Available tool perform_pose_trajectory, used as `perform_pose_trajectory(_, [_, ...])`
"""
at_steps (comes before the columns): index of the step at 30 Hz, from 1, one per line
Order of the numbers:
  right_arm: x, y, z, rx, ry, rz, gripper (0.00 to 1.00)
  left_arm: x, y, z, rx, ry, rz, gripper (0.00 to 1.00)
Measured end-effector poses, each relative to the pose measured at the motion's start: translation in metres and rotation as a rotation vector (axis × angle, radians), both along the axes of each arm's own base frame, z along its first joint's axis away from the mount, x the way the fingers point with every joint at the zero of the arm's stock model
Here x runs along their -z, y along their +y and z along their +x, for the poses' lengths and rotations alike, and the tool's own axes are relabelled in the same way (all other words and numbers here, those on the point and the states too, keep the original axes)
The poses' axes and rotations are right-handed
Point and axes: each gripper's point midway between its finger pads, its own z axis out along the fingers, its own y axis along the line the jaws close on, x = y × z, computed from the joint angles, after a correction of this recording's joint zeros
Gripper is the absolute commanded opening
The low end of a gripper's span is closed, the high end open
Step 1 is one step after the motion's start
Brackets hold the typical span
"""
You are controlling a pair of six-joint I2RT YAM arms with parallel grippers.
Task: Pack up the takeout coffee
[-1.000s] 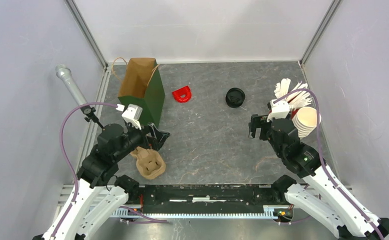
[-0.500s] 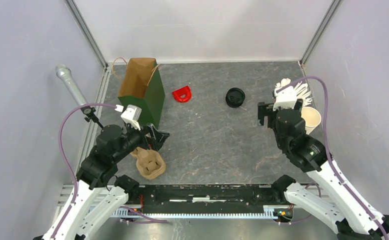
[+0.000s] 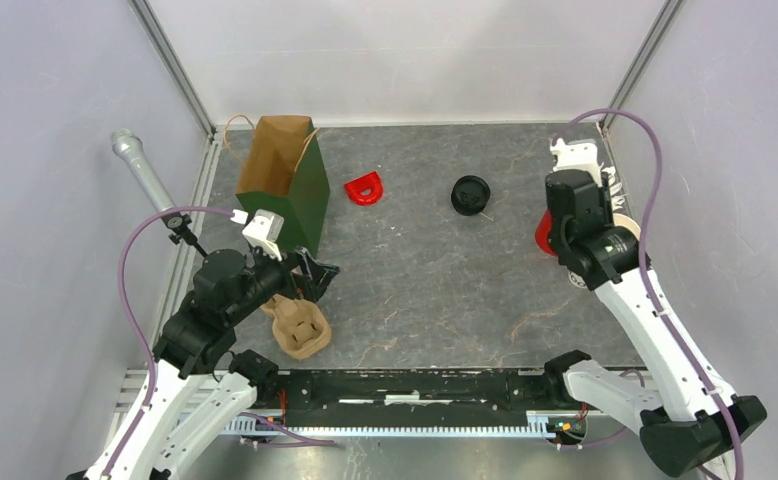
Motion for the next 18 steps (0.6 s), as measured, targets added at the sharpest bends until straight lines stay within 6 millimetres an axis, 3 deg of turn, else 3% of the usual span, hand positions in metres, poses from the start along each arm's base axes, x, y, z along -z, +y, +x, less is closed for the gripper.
perform_pose_trajectory(4, [0.001,-0.02,-0.003,0.053,0.03,0.012,0.44,0.001,-0.001,0.0,0.003,0.003,0.001,1.0])
perform_pose_trajectory(18, [0.028,-0.031,-0.006,0.047,0.132,0.013,0.34,0.003,-0.002,0.001,0.006,0.013,0.005,1.0])
